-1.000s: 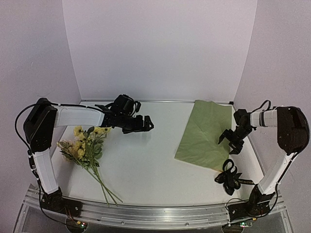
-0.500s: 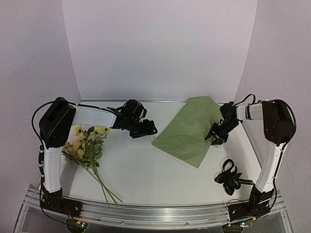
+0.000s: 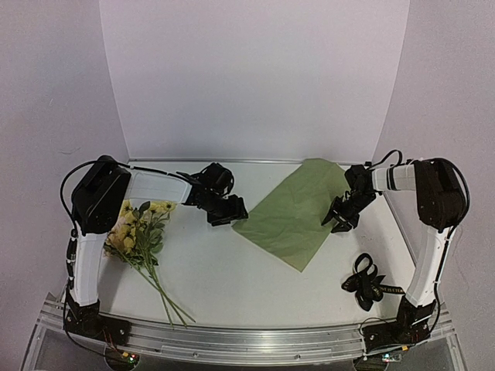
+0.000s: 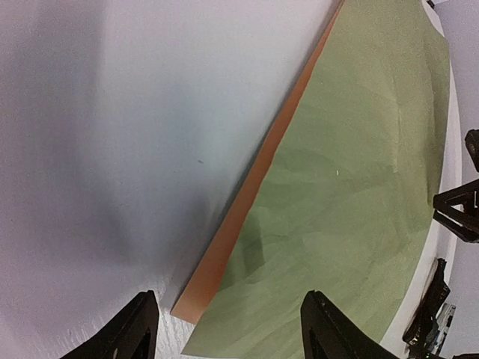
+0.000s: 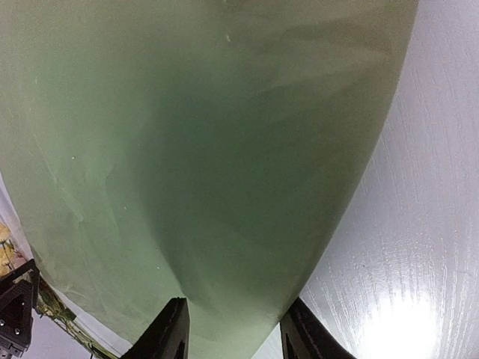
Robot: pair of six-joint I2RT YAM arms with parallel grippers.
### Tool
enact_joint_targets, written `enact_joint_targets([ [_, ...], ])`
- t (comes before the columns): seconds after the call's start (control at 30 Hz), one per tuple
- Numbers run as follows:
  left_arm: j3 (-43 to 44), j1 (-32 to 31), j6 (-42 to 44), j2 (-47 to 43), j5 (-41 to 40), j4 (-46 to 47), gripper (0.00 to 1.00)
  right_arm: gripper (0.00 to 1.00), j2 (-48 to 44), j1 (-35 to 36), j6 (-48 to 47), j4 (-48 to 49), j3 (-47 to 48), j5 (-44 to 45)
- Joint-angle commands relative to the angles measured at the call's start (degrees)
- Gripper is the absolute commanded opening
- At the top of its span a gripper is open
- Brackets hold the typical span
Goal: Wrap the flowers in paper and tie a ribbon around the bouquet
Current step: Pick up the corner of the folded wrapping paper at the center of the board.
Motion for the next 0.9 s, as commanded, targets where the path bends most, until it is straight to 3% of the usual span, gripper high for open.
enact_joint_targets([
  [0.0,0.2,0.6,-1.2,-0.3,0.7,0.0,0.67,0.44,2.7,-0.1,0.0,-4.4,-0.7,2.5],
  [0.47,-3.3,0.3,-6.9,-0.7,8.5,6.0,0.46,0.44,3.2,0.0,0.2,-4.4,-0.6,2.5],
  [0.63,-4.0,-0.1,-8.4,-1.0,9.3,7.3,0.25,0.44,3.0,0.1,0.4,-4.4,-0.8,2.3],
  [0.73,-5.5,-0.2,-9.0,-2.8,7.2,7.8,0.03,0.44,2.7,0.6,0.5,-4.4,-1.1,2.3],
  [0.87,-9.4,-0.2,-8.6,-8.0,0.3,7.7,0.0,0.45,2.2,2.8,0.8,-4.6,-1.0,2.2],
])
